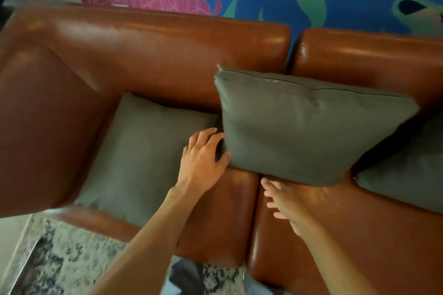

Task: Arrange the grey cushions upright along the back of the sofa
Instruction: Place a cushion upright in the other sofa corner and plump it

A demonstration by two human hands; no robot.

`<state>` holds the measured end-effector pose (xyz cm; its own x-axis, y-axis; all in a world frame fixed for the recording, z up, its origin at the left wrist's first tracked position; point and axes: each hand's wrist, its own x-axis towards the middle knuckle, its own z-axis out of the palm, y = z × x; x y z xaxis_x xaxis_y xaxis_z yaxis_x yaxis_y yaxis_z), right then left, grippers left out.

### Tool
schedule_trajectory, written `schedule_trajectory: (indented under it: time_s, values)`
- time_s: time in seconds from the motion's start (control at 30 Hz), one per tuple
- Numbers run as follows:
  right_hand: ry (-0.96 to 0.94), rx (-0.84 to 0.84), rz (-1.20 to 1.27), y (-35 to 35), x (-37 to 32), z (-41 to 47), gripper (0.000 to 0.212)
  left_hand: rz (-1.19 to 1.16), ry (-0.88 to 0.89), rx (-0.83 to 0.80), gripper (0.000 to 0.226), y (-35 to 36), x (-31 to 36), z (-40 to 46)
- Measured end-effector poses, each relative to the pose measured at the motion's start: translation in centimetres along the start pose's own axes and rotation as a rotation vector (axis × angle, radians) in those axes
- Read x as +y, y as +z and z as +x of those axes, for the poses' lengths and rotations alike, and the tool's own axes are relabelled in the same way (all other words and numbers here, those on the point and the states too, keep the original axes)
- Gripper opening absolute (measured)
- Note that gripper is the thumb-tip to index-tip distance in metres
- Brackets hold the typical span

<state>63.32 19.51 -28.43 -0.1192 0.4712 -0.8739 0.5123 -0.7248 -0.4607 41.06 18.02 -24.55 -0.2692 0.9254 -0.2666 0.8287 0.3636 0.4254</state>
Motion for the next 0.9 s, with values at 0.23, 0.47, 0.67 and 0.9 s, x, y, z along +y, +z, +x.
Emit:
schedule_trajectory:
  time_s: [0.23,0.47,0.67,0.9]
  values:
    - [-0.231,-0.014,-0.258,13.4,-6.4,1.2,0.066,0.072,-0.126,0.038,0.049,-4.4,-13.5,-0.9]
    - [-0.128,-0.031,-0.269,23.0,-9.3,5.7,0.128,0.149,-0.299,-0.106,0.061,-6.8,-28.1,-1.0]
    - [0.023,0.083,0.035,26.0,-10.5,7.5,0.116,-0.146,-0.539,-0.194,0.087,-7.2,-35.0,0.8]
    - [0.132,0.099,0.191,27.1,-11.8,8.3,0.096,-0.697,-0.607,-0.221,0.150,-5.9,-41.7,3.6]
